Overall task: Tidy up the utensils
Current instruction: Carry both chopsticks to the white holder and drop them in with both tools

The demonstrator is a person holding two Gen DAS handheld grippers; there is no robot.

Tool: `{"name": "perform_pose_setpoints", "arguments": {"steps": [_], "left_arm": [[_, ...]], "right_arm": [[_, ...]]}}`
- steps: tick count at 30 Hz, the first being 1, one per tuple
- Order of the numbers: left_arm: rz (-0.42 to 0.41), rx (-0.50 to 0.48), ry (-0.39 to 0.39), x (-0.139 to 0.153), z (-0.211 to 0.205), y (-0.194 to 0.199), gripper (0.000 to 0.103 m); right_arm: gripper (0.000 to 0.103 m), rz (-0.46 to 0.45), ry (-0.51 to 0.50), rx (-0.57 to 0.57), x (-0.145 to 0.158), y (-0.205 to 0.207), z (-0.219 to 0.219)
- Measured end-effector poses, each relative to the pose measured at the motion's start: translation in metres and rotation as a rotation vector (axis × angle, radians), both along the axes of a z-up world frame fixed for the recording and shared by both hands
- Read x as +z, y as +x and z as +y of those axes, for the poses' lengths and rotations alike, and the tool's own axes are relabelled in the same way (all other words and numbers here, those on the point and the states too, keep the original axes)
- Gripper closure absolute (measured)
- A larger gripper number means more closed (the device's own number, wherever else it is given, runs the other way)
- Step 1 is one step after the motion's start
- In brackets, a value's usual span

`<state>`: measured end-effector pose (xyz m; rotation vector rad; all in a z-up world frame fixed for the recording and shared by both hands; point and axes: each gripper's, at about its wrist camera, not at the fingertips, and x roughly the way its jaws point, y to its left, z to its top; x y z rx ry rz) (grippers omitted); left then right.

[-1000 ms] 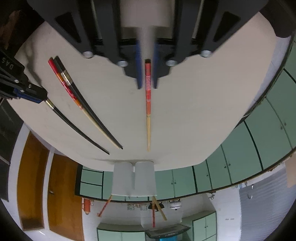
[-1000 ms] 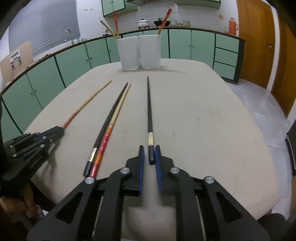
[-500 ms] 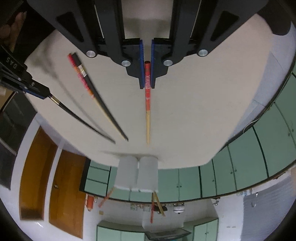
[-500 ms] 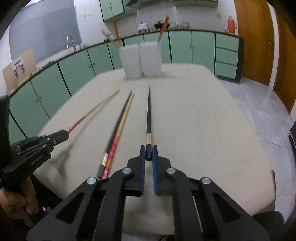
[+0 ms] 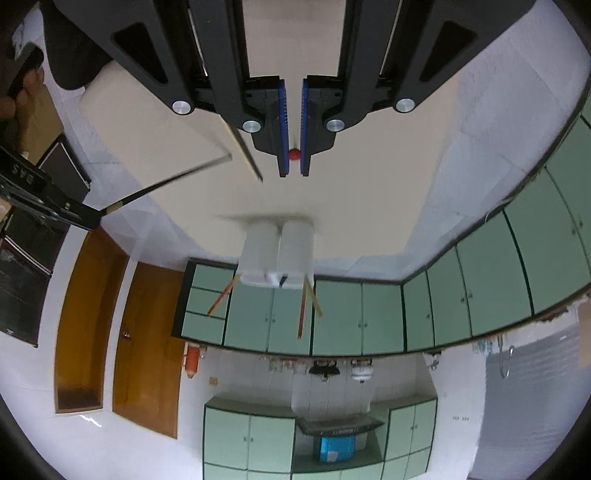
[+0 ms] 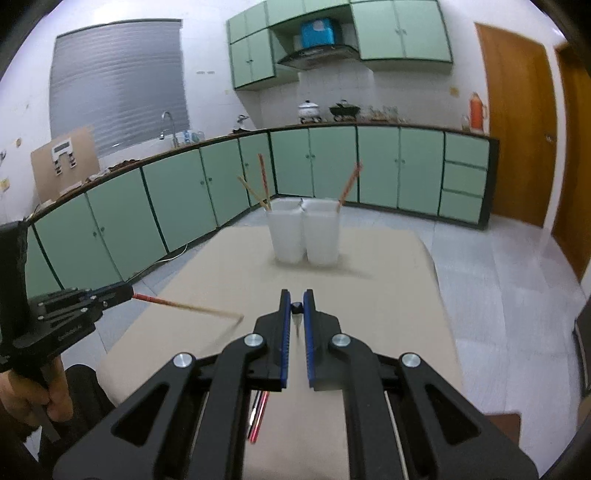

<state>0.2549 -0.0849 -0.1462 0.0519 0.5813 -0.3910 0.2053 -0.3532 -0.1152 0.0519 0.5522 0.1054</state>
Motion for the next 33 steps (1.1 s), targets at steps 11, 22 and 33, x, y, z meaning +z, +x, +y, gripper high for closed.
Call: {"name": "perform_pose_setpoints", "arguments": {"steps": [11, 22, 33], "left_arm": [[0.085, -0.088, 0.0, 0.029, -0.009, 0.044, 0.097], [0.148, -0.131, -0.006, 0.063, -0.009, 0.083, 0.097], [0.047, -0.161, 0.027, 0.143, -0.033, 0.119, 0.097]], "right_arm": [[0.097, 0.12, -0.054, 0.089, 0.036, 0.068, 0.01], [0.097, 0.187, -0.079, 0.127, 0.071, 0.099, 0.014], [0.097, 0.168, -0.072, 0.096, 0.151, 0.14, 0.0]]}}
